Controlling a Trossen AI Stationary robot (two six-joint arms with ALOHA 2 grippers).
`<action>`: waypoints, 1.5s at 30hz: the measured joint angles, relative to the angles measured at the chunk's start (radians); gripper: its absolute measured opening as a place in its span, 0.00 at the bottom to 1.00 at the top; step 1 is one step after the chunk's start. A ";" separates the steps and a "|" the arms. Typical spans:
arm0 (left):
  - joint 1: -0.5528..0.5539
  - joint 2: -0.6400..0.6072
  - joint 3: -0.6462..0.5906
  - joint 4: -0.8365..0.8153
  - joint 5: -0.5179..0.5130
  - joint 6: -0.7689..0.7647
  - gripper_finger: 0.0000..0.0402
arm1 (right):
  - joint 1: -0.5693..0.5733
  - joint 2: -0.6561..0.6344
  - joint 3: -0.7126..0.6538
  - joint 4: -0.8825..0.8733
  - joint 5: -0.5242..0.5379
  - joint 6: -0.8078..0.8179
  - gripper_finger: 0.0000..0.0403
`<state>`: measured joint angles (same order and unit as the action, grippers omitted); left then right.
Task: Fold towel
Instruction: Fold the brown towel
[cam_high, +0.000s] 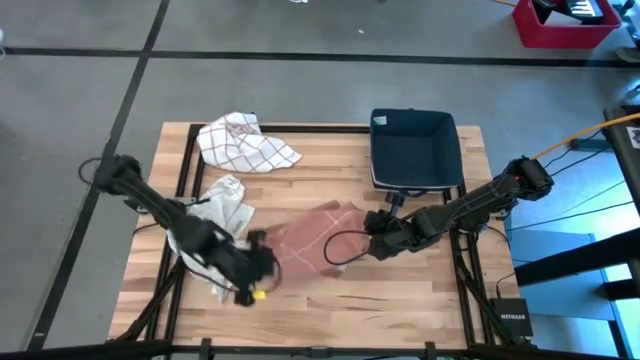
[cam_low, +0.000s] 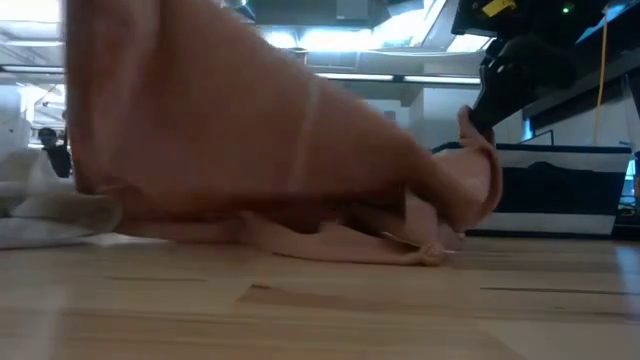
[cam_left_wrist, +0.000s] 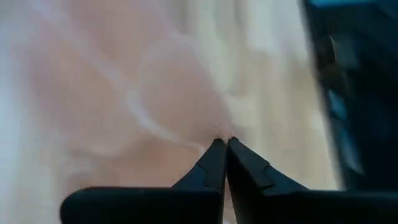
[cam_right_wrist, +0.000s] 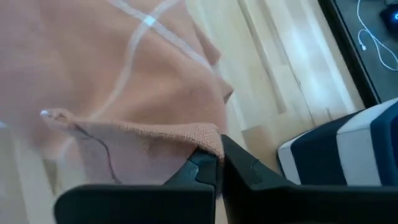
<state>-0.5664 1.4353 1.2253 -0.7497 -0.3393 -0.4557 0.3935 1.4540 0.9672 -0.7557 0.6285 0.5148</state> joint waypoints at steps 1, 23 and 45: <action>0.013 -0.039 -0.009 -0.017 -0.104 0.004 0.00 | 0.000 0.000 0.000 0.000 -0.002 0.000 0.02; 0.388 -0.162 -0.475 0.081 -0.116 0.078 0.31 | -0.024 0.005 -0.070 0.147 0.037 -0.023 0.02; 0.180 0.077 -0.466 -0.017 -0.317 0.567 0.32 | -0.021 0.005 -0.070 0.157 0.033 -0.025 0.02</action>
<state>-0.3862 1.5122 0.7593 -0.7671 -0.6567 0.1117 0.3725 1.4586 0.8974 -0.5991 0.6614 0.4894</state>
